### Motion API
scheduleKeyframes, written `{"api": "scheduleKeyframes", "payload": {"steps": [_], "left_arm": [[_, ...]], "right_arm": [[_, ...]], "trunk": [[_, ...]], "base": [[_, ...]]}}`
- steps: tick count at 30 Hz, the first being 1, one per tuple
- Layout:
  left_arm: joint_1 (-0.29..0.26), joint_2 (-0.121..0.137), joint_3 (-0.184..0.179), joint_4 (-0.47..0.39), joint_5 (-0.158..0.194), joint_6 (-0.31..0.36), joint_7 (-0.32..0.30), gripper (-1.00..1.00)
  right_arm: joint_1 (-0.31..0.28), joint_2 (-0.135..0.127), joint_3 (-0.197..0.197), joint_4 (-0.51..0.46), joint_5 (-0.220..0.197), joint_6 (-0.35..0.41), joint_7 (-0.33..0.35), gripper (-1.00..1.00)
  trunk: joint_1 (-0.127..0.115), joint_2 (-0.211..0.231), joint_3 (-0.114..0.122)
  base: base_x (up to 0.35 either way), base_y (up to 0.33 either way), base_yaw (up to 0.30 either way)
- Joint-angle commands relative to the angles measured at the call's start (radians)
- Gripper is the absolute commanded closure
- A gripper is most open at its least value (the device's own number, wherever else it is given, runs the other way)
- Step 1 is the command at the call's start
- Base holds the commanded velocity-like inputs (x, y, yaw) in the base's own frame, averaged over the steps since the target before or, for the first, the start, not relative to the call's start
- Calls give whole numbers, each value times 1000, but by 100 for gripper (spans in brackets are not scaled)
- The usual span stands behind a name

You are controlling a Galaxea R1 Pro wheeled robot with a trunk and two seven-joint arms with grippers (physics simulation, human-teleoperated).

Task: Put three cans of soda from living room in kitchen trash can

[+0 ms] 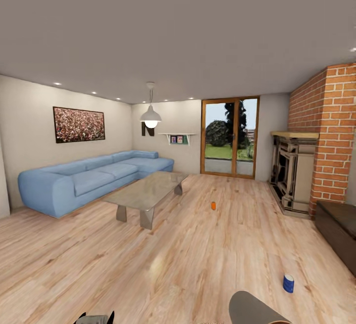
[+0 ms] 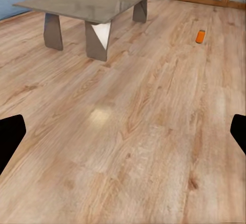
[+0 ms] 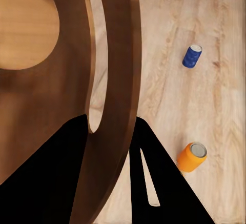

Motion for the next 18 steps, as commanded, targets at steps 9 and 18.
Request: {"api": "scheduleKeyframes", "payload": {"steps": [9,18], "left_arm": [[0,0,0,1,0,0,0,-100],[0,0,0,2,0,0,0,-100]], "right_arm": [[-1,0,-16,-3,-6,0,3,100],[-1,0,-16,-3,-6,0,3,100]], "trunk": [[0,0,0],[0,0,0]], "base": [[-8,266,-248],[0,279,-249]]}}
